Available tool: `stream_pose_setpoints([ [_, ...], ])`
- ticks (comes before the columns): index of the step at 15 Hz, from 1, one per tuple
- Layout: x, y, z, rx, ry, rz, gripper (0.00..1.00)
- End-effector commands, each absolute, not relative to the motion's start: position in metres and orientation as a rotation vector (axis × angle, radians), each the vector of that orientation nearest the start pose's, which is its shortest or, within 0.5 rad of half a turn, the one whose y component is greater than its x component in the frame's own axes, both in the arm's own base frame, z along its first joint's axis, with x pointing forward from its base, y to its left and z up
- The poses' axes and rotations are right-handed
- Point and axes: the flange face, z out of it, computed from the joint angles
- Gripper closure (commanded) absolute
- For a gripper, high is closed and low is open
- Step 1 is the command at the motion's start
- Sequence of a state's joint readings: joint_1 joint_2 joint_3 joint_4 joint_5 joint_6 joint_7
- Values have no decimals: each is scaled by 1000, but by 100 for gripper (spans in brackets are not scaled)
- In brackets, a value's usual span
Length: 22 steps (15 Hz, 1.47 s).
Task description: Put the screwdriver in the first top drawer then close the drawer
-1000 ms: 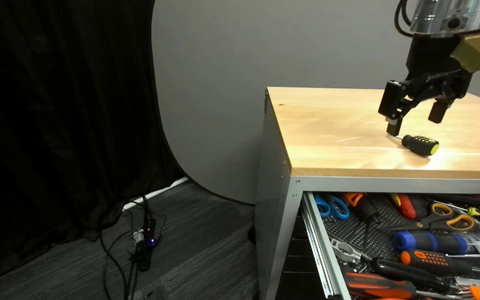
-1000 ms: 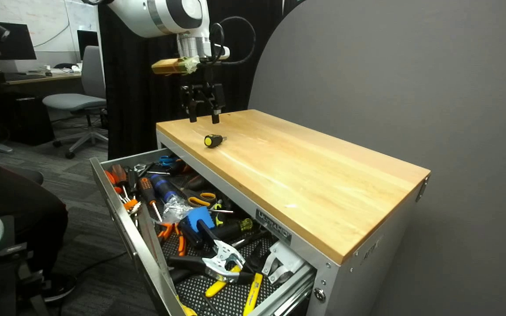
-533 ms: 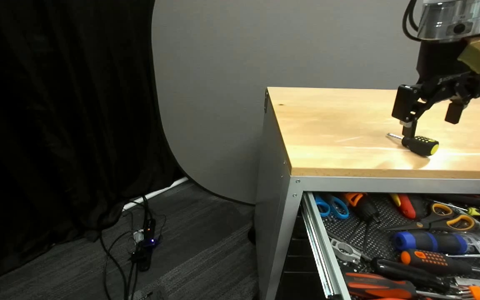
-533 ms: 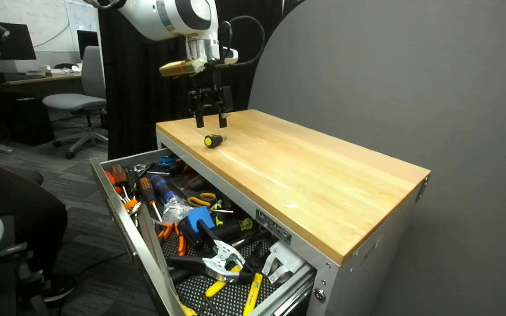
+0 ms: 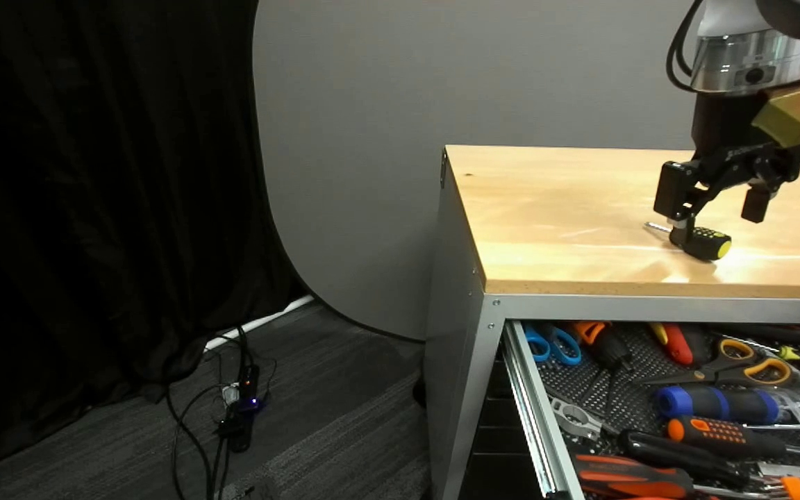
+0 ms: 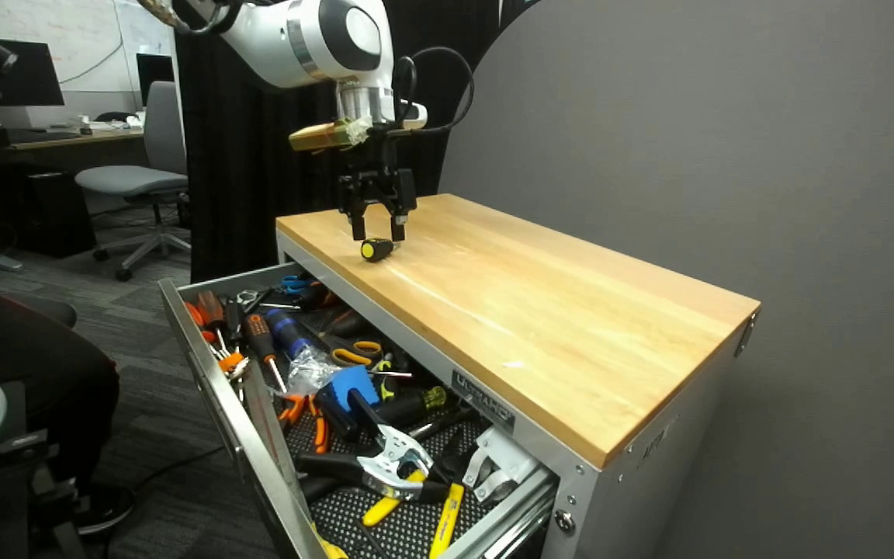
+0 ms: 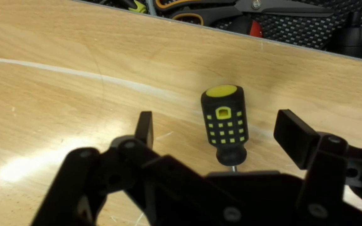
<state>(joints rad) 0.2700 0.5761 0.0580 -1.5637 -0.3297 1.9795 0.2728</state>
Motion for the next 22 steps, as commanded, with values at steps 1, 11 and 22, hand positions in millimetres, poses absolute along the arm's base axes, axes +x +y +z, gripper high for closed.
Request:
stream_pose_setpoints([
  [1, 661, 196, 301, -3426, -318, 108, 34],
  [11, 660, 196, 303, -3400, -296, 117, 85],
  [22, 534, 221, 319, -3348, -431, 294, 85],
])
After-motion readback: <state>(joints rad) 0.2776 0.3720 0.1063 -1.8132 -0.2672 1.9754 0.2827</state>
